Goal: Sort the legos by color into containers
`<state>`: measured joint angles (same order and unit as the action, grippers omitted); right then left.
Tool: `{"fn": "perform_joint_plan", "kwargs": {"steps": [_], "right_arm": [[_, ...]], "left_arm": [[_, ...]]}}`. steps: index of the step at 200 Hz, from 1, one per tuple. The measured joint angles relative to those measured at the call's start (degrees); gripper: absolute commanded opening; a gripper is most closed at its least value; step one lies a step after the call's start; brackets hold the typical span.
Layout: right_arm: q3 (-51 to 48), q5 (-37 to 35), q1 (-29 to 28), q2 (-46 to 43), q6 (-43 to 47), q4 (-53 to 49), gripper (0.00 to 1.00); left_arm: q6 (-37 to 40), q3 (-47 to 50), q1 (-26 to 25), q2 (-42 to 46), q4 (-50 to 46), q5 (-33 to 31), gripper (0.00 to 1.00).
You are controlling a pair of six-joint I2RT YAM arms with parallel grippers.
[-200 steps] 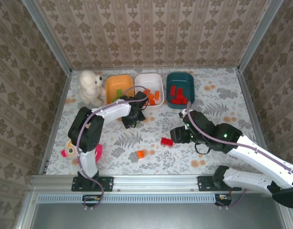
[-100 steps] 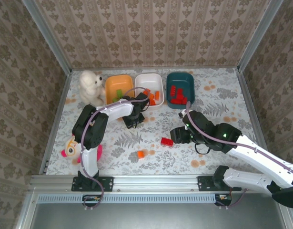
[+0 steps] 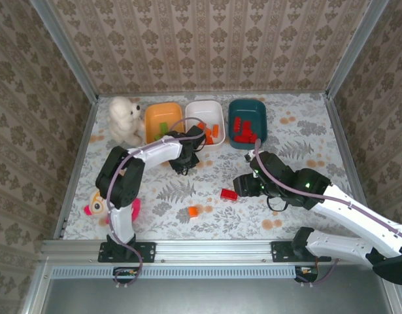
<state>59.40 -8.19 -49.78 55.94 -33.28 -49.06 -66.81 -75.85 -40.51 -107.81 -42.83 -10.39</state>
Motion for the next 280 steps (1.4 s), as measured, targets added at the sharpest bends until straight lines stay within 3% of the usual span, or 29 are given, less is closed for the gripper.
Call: {"fn": "perform_joint_plan", "kwargs": {"steps": [47,81,133,171,231,280], "right_arm": [[0.00,0.00,0.00,-0.22,0.02,0.22,0.63],[0.11,0.02,0.00,0.87,0.07,1.64,0.63],[2.40,1.55,0.09,6.60,0.90,3.98,0.63],[4.11,2.67,0.59,9.05,1.75,4.81,0.63],[4.63,2.69,1.99,9.22,1.73,5.14,0.64],[5.29,3.19,4.15,12.37,1.09,3.63,0.68]], "left_arm": [[0.20,1.64,-3.43,14.23,-2.08,1.16,0.28],[4.83,-1.25,1.29,16.15,-4.44,3.72,0.29],[19.04,-15.65,16.06,2.97,-4.92,9.64,0.29],[27.63,-28.52,22.34,-9.94,-4.66,11.19,0.29],[34.60,-40.54,24.33,-23.63,-0.79,17.46,0.30],[35.06,-41.33,24.46,-26.49,-0.55,19.52,0.33]]}}
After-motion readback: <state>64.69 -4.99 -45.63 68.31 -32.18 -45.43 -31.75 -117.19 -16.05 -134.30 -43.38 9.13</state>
